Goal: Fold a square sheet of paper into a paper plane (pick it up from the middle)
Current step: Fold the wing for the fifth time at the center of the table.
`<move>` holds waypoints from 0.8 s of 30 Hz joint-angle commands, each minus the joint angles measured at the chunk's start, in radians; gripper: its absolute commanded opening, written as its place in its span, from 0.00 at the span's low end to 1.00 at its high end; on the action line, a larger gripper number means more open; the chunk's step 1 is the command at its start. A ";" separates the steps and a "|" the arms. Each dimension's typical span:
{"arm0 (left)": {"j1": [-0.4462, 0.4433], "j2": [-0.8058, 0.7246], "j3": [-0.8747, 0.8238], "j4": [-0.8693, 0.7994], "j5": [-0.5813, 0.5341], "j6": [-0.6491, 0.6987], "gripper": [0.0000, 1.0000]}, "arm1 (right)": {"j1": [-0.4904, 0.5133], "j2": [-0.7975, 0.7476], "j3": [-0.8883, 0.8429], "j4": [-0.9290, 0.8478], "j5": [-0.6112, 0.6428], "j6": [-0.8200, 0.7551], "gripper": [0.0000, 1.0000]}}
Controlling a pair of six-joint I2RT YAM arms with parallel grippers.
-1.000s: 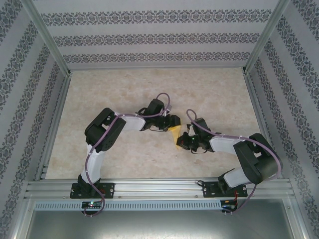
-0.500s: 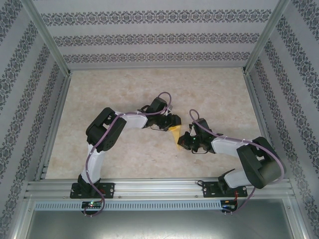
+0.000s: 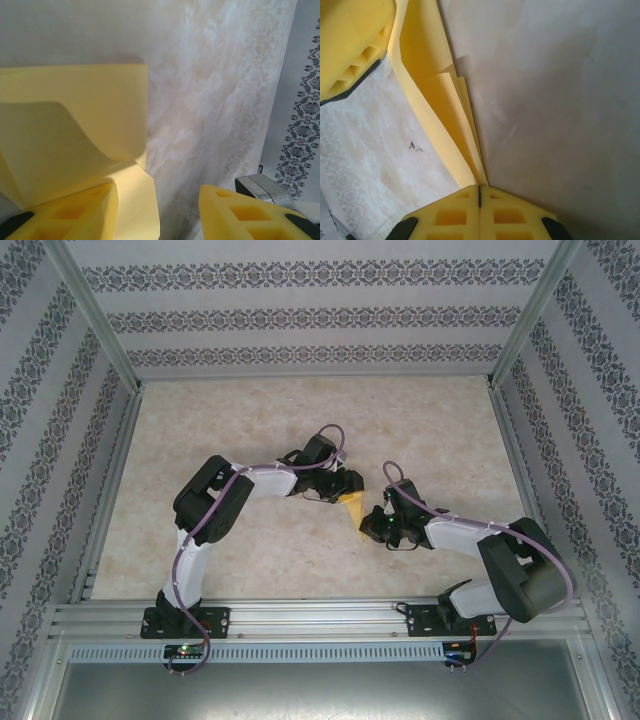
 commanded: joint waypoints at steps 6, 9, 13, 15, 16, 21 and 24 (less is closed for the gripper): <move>-0.005 0.071 -0.021 -0.132 -0.056 0.035 0.48 | 0.011 0.016 -0.021 -0.132 0.046 -0.012 0.10; -0.005 0.071 -0.019 -0.132 -0.054 0.036 0.49 | 0.029 -0.007 -0.001 -0.158 0.035 -0.033 0.12; -0.005 0.073 -0.019 -0.132 -0.054 0.035 0.48 | 0.038 -0.020 0.025 -0.218 0.058 -0.061 0.14; -0.005 0.073 -0.019 -0.130 -0.053 0.034 0.48 | 0.042 -0.019 0.027 -0.222 0.059 -0.066 0.16; -0.005 0.073 -0.019 -0.130 -0.052 0.034 0.49 | 0.042 -0.015 0.028 -0.225 0.062 -0.067 0.16; -0.005 0.073 -0.019 -0.129 -0.051 0.035 0.48 | 0.067 0.016 0.041 -0.259 0.099 -0.075 0.11; -0.005 0.073 -0.020 -0.129 -0.051 0.035 0.48 | 0.077 0.042 0.051 -0.305 0.138 -0.082 0.06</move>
